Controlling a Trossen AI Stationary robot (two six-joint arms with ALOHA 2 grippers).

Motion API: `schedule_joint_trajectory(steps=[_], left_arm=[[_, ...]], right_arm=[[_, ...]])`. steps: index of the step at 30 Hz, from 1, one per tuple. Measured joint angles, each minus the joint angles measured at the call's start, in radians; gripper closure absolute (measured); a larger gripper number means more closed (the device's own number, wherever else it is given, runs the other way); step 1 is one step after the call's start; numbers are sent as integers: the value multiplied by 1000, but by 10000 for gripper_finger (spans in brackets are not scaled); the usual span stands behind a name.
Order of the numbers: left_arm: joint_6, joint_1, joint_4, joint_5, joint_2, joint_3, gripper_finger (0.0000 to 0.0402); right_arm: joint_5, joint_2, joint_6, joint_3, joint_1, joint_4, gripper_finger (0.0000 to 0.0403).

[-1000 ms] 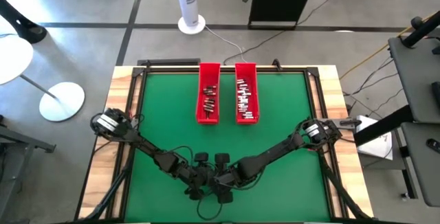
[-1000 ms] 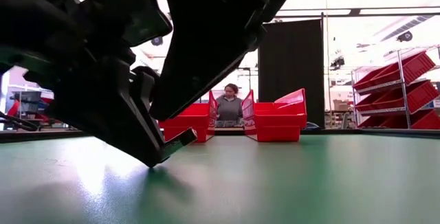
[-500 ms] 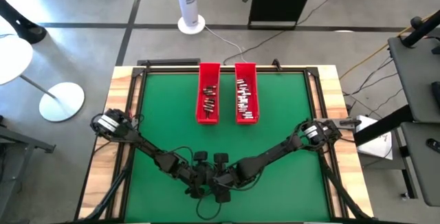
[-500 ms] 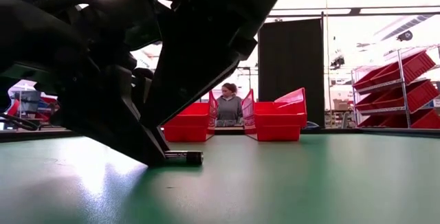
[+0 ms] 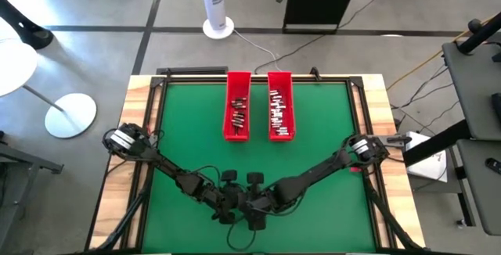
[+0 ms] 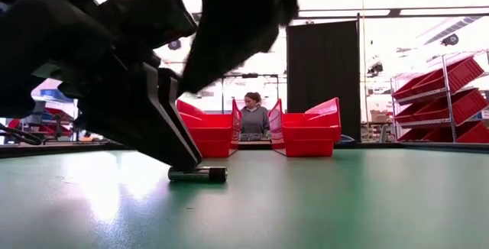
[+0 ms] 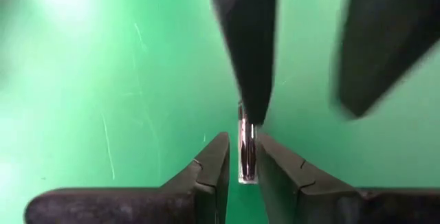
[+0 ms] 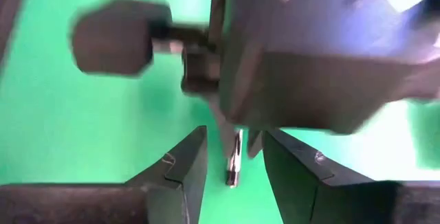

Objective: Sort batteries
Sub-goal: Put the silver battery into the right red bin

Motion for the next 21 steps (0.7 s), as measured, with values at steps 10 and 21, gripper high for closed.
schedule_joint_trajectory(steps=[10,21], left_arm=[[-1,-1,-7,8,0,0,349],[7,-26,-47,16,-30,-2,321]], right_arm=[[70,-51,-16,2,31,17,230],[69,28,72,-11,23,24,204]])
